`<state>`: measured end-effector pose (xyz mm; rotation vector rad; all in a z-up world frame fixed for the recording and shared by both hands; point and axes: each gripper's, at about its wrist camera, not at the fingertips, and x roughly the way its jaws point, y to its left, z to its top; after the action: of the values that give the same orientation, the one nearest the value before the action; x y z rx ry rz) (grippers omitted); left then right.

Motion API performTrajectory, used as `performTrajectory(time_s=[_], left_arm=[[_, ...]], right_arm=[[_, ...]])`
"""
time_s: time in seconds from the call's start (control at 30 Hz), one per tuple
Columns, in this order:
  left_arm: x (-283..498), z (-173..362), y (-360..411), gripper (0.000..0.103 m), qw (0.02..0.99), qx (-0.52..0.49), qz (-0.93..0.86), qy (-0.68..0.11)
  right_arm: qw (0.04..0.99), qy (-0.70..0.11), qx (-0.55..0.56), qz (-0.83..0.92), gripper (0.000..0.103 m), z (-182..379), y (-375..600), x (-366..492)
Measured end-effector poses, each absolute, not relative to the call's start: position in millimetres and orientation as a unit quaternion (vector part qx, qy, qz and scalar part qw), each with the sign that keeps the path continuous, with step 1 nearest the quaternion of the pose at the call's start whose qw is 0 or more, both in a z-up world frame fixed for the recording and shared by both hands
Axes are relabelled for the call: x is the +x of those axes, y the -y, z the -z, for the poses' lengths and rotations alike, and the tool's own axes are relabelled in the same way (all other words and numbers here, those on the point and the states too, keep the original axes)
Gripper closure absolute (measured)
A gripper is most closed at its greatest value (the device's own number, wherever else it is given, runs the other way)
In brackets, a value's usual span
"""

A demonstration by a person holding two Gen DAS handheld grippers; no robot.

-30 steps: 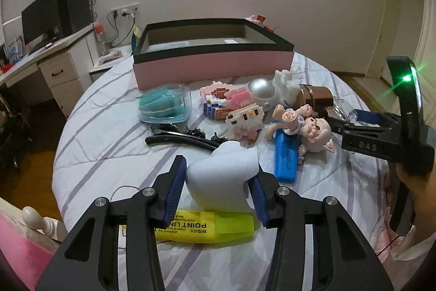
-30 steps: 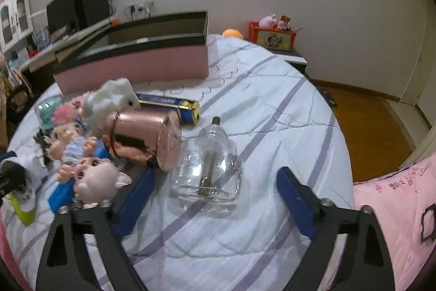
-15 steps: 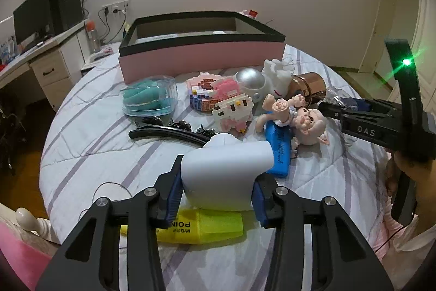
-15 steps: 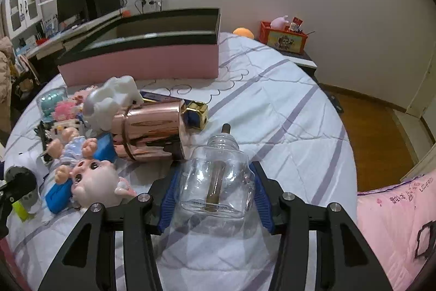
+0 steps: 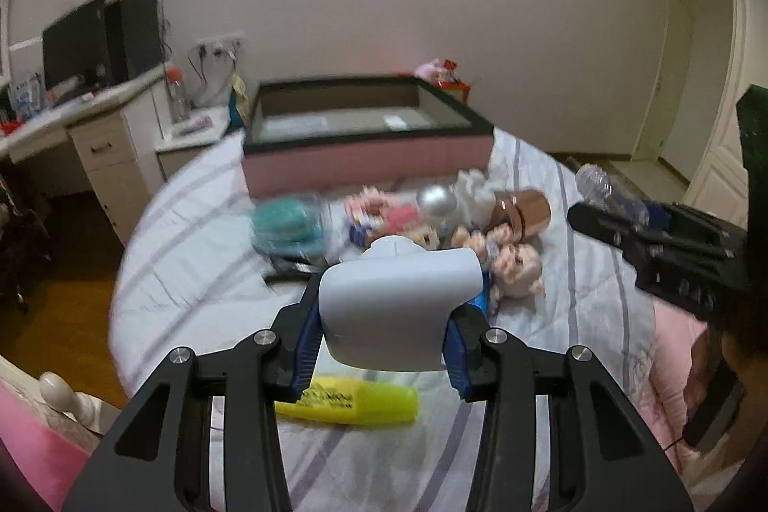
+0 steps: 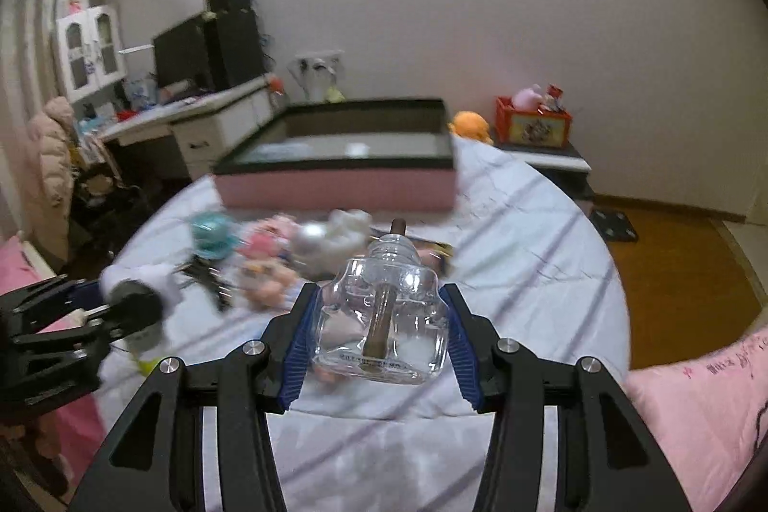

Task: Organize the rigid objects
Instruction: 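Carry the cylinder and bottle into the pink box and open both tools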

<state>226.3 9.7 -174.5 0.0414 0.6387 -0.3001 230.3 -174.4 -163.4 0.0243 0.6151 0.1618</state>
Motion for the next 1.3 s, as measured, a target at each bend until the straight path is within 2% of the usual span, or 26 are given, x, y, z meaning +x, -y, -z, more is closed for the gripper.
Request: performTrajectory(time_s=[0.33,0.63,1.3], left_arm=[[221,120,-6,0.059,0.97,0.027,0.093,-0.225],[222,91,-8,0.059,0.98,0.015,0.081,-0.182],[281,61,3,0.059,0.99,0.048,0.074,-0.115]], right_arm=[[0.969,-0.226,-0.009,-0.101,0.052,119,125,216],[0.981,-0.176,-0.01,-0.08,0.052,89,116,219],[0.988,-0.139,-0.031,-0.06,0.052,55,118,274]])
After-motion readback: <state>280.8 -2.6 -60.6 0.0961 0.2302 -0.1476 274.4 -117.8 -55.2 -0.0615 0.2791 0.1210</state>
